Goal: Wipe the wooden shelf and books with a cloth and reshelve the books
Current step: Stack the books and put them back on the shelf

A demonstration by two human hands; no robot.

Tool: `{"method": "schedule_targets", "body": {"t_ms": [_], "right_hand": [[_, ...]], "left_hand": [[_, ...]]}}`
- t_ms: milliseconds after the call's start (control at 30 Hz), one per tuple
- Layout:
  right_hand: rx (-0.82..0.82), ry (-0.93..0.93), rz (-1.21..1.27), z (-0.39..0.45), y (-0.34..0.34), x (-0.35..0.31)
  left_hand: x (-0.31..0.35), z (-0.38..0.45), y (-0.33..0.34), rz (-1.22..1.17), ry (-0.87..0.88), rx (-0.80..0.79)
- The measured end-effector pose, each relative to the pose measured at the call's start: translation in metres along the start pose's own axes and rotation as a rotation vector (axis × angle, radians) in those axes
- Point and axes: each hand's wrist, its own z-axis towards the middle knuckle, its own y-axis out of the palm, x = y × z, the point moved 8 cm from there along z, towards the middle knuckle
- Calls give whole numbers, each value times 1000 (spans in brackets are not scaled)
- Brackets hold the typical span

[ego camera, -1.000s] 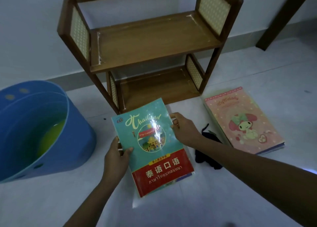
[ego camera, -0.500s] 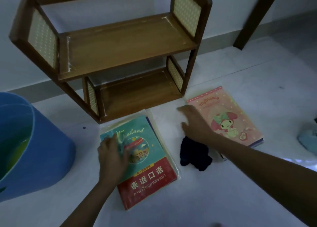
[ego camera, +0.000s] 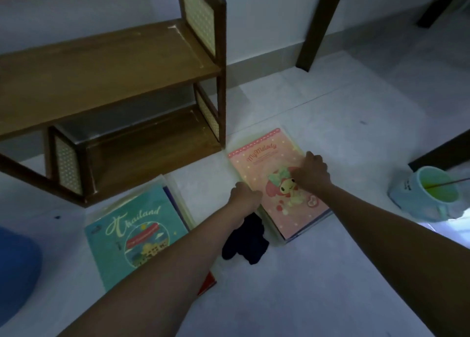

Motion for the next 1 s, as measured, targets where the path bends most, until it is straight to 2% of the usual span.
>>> {"method": "schedule_targets", "body": {"t_ms": [100, 200, 333, 433, 500, 633, 767, 867, 1000], "right_hand": [[9, 65, 18, 8, -3, 5], [-27, 97, 95, 13, -2, 8], [-9, 56, 158, 13, -5, 7], [17, 35, 230, 5, -9, 6], [40, 47, 326, -4, -15, 8], [91, -7, 527, -32, -46, 5], [128, -145, 692, -83, -67, -19], [38, -302, 756, -131, -57, -62], [-260, -402, 727, -183, -15, -135]], "left_hand": [[-8, -1, 8, -110, -128, -9], [-5, -1, 12, -127, -78, 56], [1, 3, 9, 155, 32, 222], [12, -5, 8, 233, 90, 311], [23, -16, 4, 192, 142, 361], [34, -50, -6, -108, 255, 331], [34, -104, -52, -142, 474, 365], [7, -145, -106, -189, 465, 484], [-69, -180, -162, -351, 227, 625]]}}
